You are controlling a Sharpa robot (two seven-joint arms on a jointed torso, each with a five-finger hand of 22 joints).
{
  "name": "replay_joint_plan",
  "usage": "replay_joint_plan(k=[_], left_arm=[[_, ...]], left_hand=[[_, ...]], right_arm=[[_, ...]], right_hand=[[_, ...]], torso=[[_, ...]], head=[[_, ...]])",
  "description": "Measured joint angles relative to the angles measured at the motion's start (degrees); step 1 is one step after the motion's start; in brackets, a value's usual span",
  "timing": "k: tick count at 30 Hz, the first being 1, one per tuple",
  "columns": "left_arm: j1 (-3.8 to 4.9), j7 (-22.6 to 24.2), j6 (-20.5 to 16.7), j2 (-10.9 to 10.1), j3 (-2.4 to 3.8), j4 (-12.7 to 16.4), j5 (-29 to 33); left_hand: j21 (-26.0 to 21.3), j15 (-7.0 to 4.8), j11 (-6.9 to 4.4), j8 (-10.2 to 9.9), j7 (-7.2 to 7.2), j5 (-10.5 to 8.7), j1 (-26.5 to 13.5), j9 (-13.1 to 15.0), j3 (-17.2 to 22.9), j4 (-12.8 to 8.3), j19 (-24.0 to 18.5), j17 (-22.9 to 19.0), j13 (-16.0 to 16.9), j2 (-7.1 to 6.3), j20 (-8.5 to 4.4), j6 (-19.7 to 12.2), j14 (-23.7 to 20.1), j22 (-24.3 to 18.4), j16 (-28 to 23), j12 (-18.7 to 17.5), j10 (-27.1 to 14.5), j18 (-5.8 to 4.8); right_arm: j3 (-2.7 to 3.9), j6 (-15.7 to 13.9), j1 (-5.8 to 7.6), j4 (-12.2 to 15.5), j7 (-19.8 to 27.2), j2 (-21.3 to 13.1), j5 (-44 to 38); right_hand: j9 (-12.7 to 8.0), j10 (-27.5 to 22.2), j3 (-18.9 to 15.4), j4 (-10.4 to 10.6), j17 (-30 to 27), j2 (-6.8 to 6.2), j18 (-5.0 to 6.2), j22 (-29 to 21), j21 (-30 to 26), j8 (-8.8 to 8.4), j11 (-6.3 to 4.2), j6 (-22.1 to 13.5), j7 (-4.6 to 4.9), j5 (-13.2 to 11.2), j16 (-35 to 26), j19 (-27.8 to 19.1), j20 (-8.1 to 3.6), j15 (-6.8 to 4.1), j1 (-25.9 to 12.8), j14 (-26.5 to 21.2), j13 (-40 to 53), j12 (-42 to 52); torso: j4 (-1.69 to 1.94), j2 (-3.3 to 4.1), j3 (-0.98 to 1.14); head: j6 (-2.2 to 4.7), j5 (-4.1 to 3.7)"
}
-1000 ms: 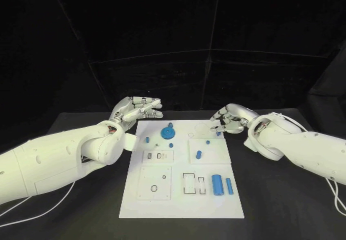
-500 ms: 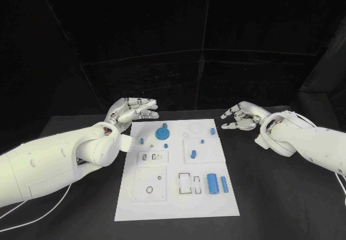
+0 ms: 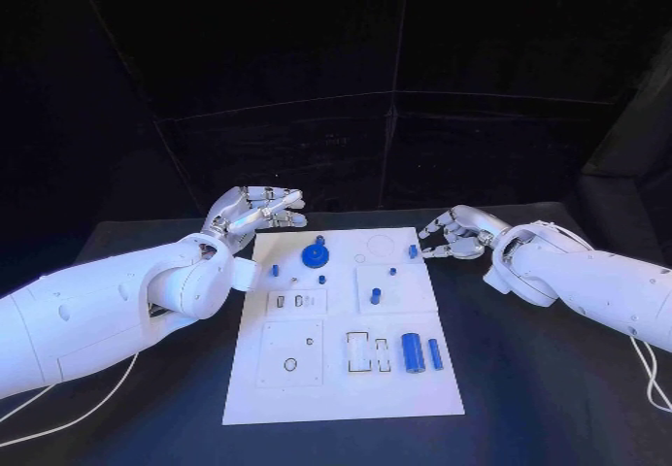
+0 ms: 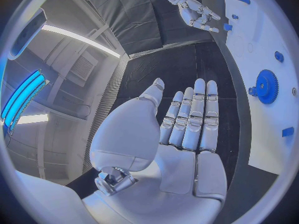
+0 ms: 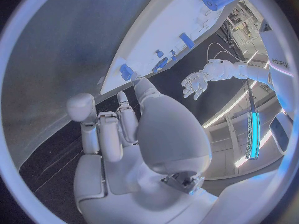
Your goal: Assemble the parts on the task board
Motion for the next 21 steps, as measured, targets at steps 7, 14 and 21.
replay_joint_plan(k=[7,14,21], left_arm=[[-0.01,-0.01,0.06,0.03,0.00,-0.13,0.00],[-0.01,-0.01,0.09,0.08,0.00,-0.23,0.00],[-0.01,-0.02,0.12,0.20,0.00,-0.32,0.00]], left_hand=[[0.00,0.00,0.00,0.00,0.00,0.00,0.00,0.00,0.00,0.00,0.00,-0.01,0.00,0.00,0.00,0.00,0.00,0.00,0.00,0.00,0.00,0.00],[0.00,0.00,0.00,0.00,0.00,0.00,0.00,0.00,0.00,0.00,0.00,-0.01,0.00,0.00,0.00,0.00,0.00,0.01,0.00,0.00,0.00,0.00],[0.00,0.00,0.00,0.00,0.00,0.00,0.00,0.00,0.00,0.00,0.00,0.04,0.01,0.00,0.00,0.00,0.00,0.01,0.00,0.00,0.00,0.00]], right_arm=[[0.02,0.71,-0.43,-0.96,0.25,0.82,-0.44],[0.03,1.04,-0.63,-1.57,0.34,1.63,-0.85],[0.02,1.04,-0.71,-2.80,0.26,2.87,-1.15]], right_hand=[[0.00,0.00,0.16,-0.16,0.00,0.00,0.00,-0.05,0.00,0.00,0.00,0.00,0.00,0.00,0.00,0.00,0.00,0.00,0.00,0.00,0.00,0.00],[0.00,0.00,0.31,-0.31,0.00,0.23,0.00,-0.05,0.00,0.01,0.00,0.00,0.00,0.00,0.00,0.00,0.00,0.00,0.23,0.00,0.00,0.00],[0.01,0.00,0.47,-0.46,-0.01,0.94,0.00,0.08,0.00,0.01,0.00,0.00,0.00,-0.69,0.00,0.00,0.00,0.00,0.56,0.00,0.00,0.01]], torso=[[0.04,-0.03,-0.02],[-0.03,-0.05,0.02],[-0.03,-0.05,0.05]], head=[[-0.19,0.01],[-0.21,0.15],[-0.20,0.05]])
